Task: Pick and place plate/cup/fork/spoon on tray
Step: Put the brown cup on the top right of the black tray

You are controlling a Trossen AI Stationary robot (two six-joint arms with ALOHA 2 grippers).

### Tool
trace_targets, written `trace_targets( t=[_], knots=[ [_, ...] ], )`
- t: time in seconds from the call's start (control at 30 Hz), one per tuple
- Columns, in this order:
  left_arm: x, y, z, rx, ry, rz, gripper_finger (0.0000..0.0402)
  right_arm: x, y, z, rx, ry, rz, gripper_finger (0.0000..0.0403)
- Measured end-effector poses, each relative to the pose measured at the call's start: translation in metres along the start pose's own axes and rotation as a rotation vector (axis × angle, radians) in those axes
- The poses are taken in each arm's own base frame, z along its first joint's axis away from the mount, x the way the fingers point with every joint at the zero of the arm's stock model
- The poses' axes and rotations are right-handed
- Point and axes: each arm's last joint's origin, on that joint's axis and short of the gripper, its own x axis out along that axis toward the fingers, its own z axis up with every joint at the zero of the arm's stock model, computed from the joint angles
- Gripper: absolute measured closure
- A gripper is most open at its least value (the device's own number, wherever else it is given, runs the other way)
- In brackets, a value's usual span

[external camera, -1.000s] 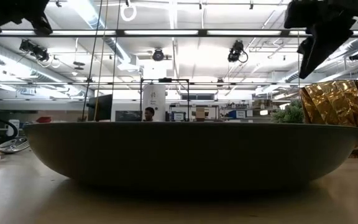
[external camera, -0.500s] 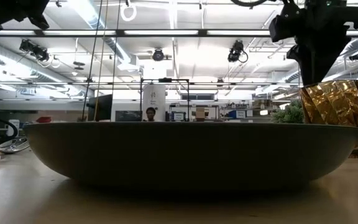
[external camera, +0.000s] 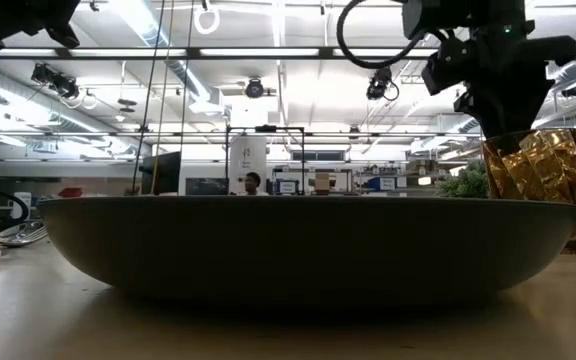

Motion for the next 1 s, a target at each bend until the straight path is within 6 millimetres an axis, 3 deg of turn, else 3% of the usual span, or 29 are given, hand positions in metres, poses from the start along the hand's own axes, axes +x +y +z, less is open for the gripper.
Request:
trace_targets(
  t=[1.0],
  knots=[
    [0.0000,-0.0002,-0.0003,0.001,0.003,-0.002,0.0322,0.0026,0.0000,0.0016,0.017,0.024,0.036,0.0393]
  ],
)
